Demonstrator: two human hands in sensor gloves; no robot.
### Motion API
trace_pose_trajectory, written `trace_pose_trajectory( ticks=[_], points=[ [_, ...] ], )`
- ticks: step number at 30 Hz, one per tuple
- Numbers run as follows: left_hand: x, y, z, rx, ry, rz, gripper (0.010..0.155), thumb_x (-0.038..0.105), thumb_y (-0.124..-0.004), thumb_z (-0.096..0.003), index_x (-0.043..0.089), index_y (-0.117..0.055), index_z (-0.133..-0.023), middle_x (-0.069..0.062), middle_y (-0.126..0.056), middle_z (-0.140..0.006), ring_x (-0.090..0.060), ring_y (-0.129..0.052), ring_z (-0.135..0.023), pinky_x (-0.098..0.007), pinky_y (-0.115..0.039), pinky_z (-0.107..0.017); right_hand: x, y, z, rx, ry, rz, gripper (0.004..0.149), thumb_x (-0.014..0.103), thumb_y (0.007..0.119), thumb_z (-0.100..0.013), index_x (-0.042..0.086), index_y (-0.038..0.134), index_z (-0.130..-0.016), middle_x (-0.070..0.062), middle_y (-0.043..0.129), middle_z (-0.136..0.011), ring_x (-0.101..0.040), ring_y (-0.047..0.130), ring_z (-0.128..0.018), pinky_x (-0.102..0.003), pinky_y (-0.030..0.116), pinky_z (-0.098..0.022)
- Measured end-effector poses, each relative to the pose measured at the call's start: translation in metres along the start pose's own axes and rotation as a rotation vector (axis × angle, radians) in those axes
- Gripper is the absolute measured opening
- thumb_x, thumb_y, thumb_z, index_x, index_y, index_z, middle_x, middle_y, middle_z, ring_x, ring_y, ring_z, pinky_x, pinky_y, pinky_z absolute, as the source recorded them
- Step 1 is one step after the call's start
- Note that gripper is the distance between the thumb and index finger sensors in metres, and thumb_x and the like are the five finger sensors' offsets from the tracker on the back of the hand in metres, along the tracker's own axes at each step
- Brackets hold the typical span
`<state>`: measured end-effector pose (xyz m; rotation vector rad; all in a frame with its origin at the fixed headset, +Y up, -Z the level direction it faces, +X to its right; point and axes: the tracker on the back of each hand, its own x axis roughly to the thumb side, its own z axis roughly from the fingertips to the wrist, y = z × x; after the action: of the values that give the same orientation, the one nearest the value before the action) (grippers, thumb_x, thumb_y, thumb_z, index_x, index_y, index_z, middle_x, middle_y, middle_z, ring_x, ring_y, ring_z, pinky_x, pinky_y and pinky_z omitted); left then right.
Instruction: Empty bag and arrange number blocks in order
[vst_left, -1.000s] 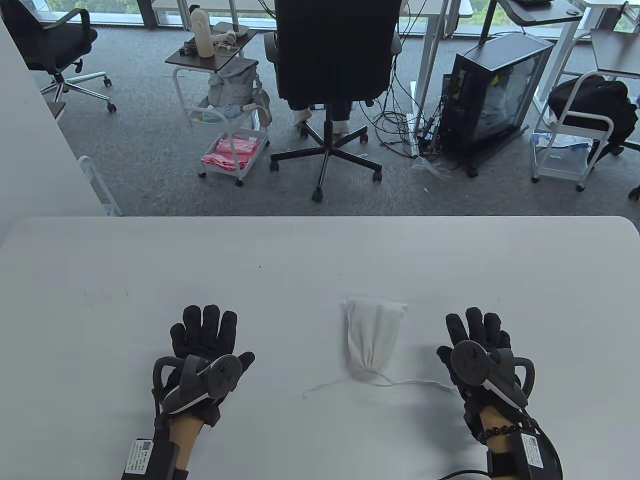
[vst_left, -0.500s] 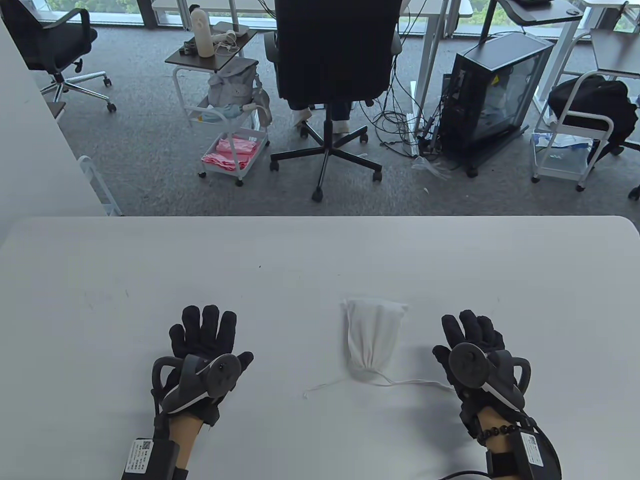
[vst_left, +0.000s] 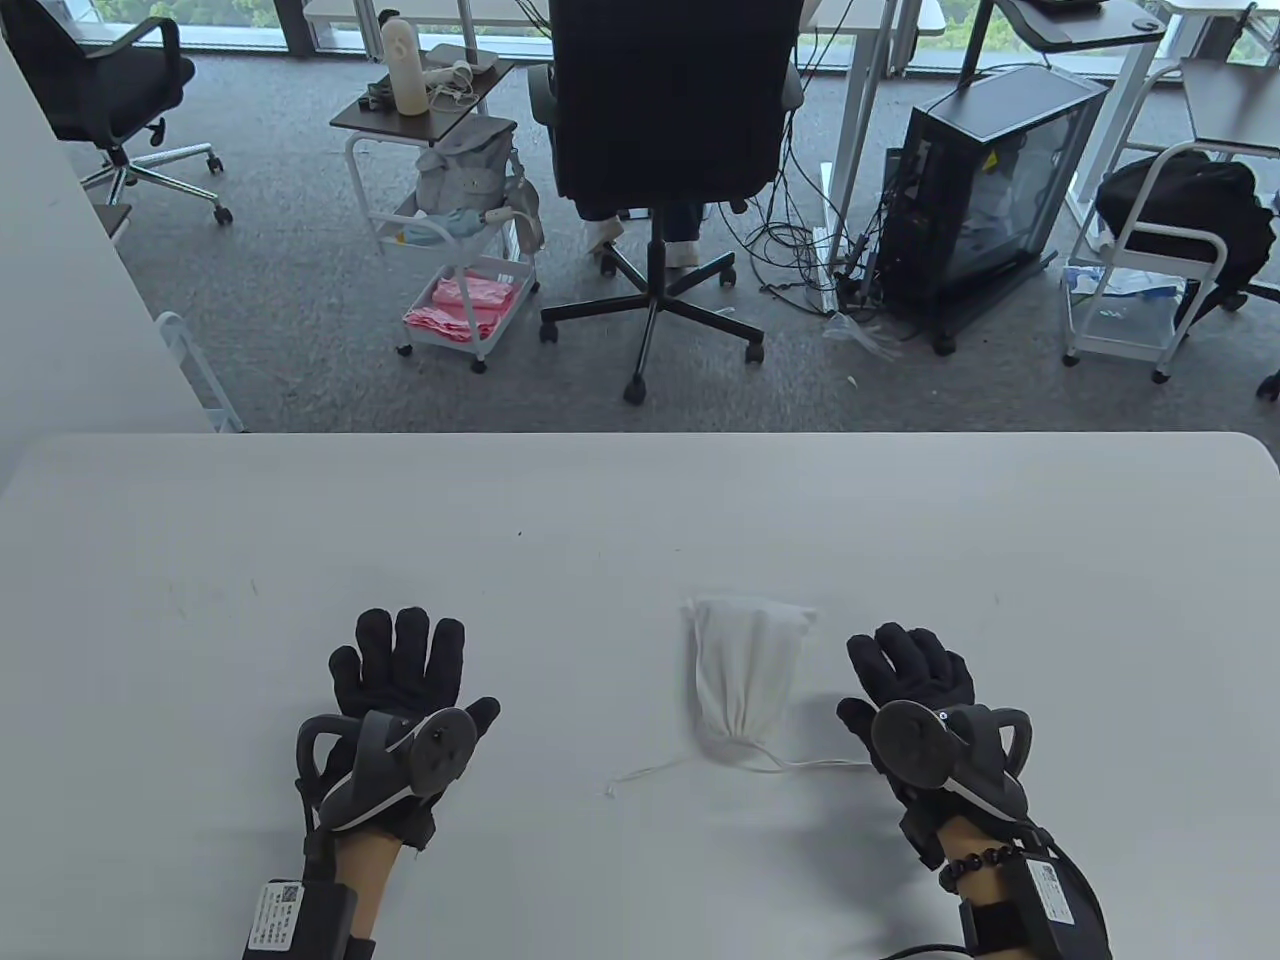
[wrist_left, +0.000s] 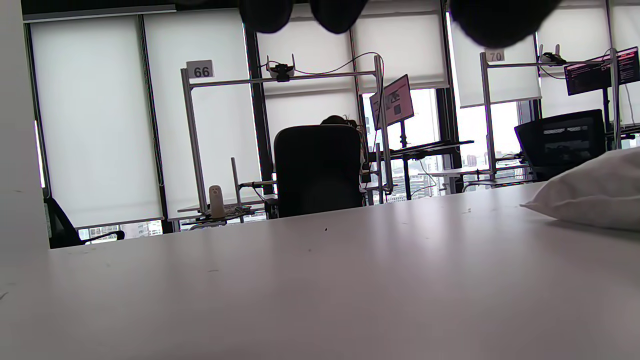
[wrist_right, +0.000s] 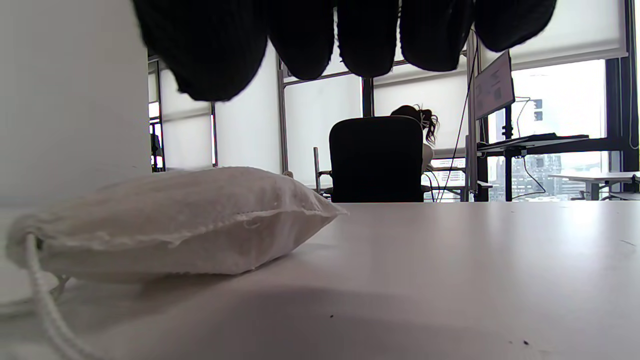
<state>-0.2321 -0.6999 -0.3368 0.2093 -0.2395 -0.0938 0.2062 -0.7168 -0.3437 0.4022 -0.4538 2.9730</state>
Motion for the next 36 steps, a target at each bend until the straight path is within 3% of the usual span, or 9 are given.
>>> trace_pose_trajectory(
  ticks=[9, 14, 19, 25, 30, 36],
  points=[
    [0.0, 0.0, 0.0, -0.004, 0.0, -0.011, 0.082, 0.06, -0.061, -0.0544, 0.009, -0.039, -0.115, -0.032, -0.035, -0.116, -0.068, -0.036, -0.104, -0.082, -0.04, -0.066, 0.049, 0.035, -0.009, 0.095, -0.222, 0.195, 0.058, 0.032, 0.091, -0.044, 0.02, 0.07, -0.097, -0.014, 0.063, -0.108, -0.046, 0.065, -0.099, -0.065, 0.058, -0.073],
    [0.0, 0.002, 0.0, 0.008, -0.001, -0.007, 0.082, 0.06, -0.061, -0.0543, 0.009, -0.04, -0.115, -0.032, -0.035, -0.116, -0.067, -0.036, -0.104, -0.082, -0.04, -0.066, 0.071, 0.053, -0.016, 0.14, -0.296, 0.349, 0.065, 0.039, 0.091, -0.042, 0.019, 0.067, -0.099, -0.016, 0.056, -0.111, -0.048, 0.06, -0.1, -0.065, 0.054, -0.074],
    [-0.001, 0.002, -0.001, 0.015, -0.001, -0.003, 0.082, 0.06, -0.061, -0.0544, 0.009, -0.04, -0.115, -0.032, -0.036, -0.116, -0.067, -0.037, -0.104, -0.082, -0.04, -0.065, 0.082, 0.061, -0.025, 0.13, -0.296, 0.395, 0.069, 0.045, 0.088, -0.042, 0.017, 0.065, -0.1, -0.018, 0.055, -0.111, -0.049, 0.058, -0.1, -0.066, 0.053, -0.073],
    [-0.002, 0.004, 0.001, 0.028, 0.003, 0.006, 0.082, 0.06, -0.061, -0.0543, 0.009, -0.041, -0.115, -0.032, -0.037, -0.116, -0.067, -0.038, -0.104, -0.082, -0.04, -0.065, 0.088, 0.064, -0.035, 0.09, -0.217, 0.337, 0.064, 0.045, 0.084, -0.045, 0.015, 0.067, -0.098, -0.02, 0.059, -0.109, -0.051, 0.063, -0.098, -0.068, 0.056, -0.07],
    [-0.003, 0.006, 0.002, 0.037, 0.006, 0.014, 0.081, 0.06, -0.061, -0.0543, 0.009, -0.041, -0.115, -0.032, -0.037, -0.116, -0.067, -0.039, -0.104, -0.082, -0.04, -0.065, 0.085, 0.061, -0.038, 0.015, -0.155, 0.272, 0.039, 0.034, 0.079, -0.051, 0.019, 0.08, -0.087, -0.015, 0.072, -0.103, -0.047, 0.074, -0.093, -0.066, 0.062, -0.069],
    [0.0, 0.007, 0.003, 0.045, 0.02, 0.045, 0.079, 0.058, -0.062, -0.0548, 0.009, -0.044, -0.114, -0.032, -0.04, -0.116, -0.066, -0.041, -0.104, -0.082, -0.041, -0.065, 0.061, 0.034, -0.045, -0.031, -0.002, -0.031, 0.035, 0.03, 0.075, -0.053, 0.02, 0.079, -0.086, -0.014, 0.08, -0.098, -0.048, 0.084, -0.087, -0.066, 0.069, -0.066]
  ],
)
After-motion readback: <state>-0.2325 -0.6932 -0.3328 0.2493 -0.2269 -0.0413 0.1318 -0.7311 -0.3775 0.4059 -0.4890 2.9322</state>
